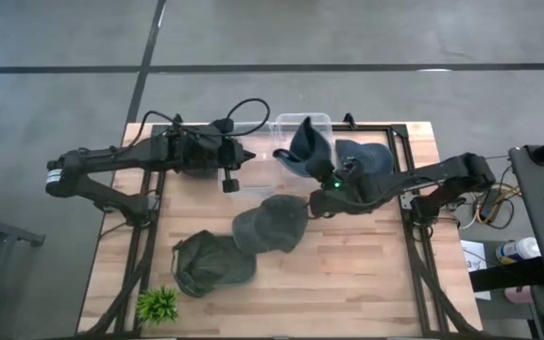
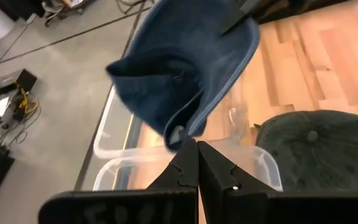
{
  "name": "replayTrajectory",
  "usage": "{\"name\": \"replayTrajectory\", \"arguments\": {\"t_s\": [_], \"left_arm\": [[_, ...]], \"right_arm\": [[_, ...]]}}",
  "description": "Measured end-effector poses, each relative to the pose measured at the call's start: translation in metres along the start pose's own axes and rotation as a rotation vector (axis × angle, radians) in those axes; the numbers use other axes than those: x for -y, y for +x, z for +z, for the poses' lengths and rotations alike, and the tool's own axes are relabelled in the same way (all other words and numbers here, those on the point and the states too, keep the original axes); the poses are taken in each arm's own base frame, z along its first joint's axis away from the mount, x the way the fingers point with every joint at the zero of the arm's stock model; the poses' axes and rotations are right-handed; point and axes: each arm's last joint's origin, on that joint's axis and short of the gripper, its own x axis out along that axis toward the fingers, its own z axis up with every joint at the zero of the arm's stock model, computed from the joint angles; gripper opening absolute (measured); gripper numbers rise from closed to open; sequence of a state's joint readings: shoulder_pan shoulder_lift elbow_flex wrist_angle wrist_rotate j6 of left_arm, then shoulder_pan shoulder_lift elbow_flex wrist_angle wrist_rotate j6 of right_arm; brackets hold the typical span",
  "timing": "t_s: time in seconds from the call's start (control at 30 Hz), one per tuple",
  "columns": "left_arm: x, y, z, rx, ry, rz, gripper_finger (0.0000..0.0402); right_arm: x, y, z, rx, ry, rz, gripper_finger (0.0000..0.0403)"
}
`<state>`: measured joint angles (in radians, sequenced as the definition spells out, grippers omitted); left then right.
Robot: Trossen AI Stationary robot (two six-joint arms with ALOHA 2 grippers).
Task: Pick & Place hat
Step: Put the bottom blue cap into the right transparent bin
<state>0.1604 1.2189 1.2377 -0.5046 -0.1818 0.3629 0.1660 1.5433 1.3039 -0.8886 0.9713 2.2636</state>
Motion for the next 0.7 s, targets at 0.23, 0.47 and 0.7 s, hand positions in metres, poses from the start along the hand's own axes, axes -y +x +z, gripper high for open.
{"name": "replayTrajectory", "arguments": {"t_s": [0.23,0.47,0.7], "left_arm": [[0.0,0.001,0.0,-0.003,-0.004,-0.007,0.0],[0.0,0.001,-0.001,-0.004,0.001,-0.006,0.0],[0.0,0.001,0.0,-0.001,0.0,-0.005,0.0]], "right_arm": [[0.002,0.004,-0.004,-0.004,-0.07,-0.075,0.0013],[0.006,0.004,0.007,-0.017,-0.137,-0.171,0.0013],[0.007,0.014,0.008,-0.063,-0.122,-0.254,0.0017]]}}
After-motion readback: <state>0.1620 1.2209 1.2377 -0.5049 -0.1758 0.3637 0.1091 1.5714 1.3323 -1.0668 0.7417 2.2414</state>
